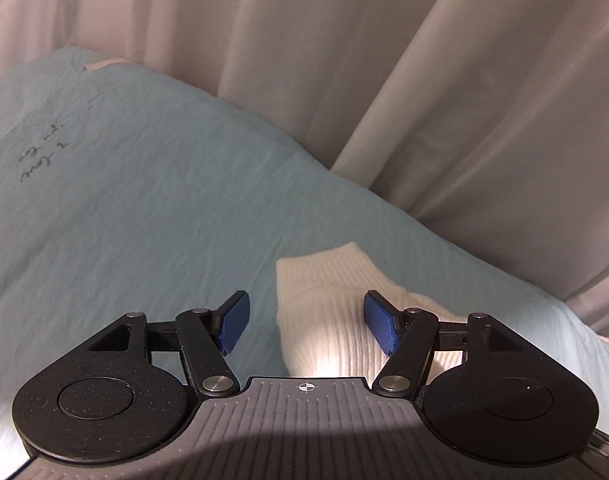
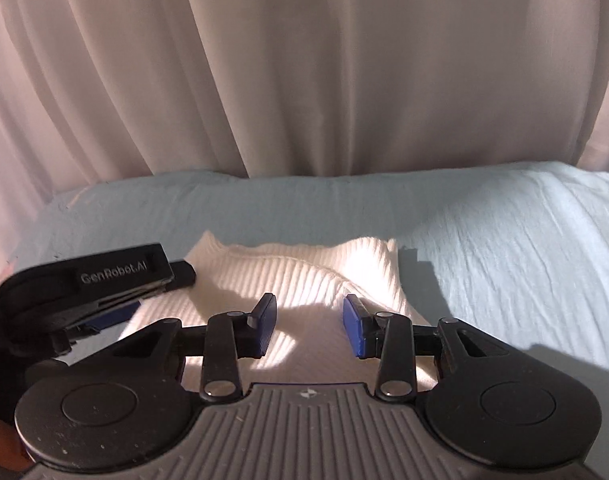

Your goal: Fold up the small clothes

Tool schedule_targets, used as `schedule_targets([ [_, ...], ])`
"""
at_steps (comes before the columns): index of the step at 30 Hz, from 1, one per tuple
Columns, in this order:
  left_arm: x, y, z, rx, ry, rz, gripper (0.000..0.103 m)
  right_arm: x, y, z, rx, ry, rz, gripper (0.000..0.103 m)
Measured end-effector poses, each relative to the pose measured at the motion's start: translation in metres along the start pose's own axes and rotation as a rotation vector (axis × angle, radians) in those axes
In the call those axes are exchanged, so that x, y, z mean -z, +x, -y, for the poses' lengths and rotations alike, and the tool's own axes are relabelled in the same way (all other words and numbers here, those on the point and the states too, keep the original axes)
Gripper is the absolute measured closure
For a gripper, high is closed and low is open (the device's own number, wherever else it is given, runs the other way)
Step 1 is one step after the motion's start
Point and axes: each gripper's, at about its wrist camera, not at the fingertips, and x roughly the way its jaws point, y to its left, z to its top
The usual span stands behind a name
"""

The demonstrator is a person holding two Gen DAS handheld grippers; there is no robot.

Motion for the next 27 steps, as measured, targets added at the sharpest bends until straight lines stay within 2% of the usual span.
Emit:
schedule_targets([
  [3, 0.003, 0.013, 0.005, -0.033, 0.044, 0.03, 0.033, 0.003, 0.009, -0.004, 0.036, -0.083, 0.065, 0.079],
  [6, -0.002, 0.024, 0.009, -0.053, 0.068, 0.018, 0.027, 0.007, 0.015, -0.004, 0.054, -0.12, 0.12, 0.079],
  [11, 0.0, 0.03, 0.008, -0.043, 0.071, 0.022, 0.023, 0.016, 0.007, 0.011, 0.039, -0.063, 0.169, 0.085],
  [15, 0.004, 0.027, 0.008, -0.041, 0.063, 0.033, 0.023, 0.02, -0.001, 0.017, 0.033, -0.042, 0.186, 0.085],
  [21, 0.003, 0.028, 0.009, -0.046, 0.057, 0.035, 0.023, 0.022, 0.002, 0.007, 0.066, -0.076, 0.192, 0.085],
  [27, 0.006, 0.023, 0.016, -0.092, 0.085, 0.048, 0.022, 0.024, 0.004, -0.008, 0.104, -0.129, 0.182, 0.085],
])
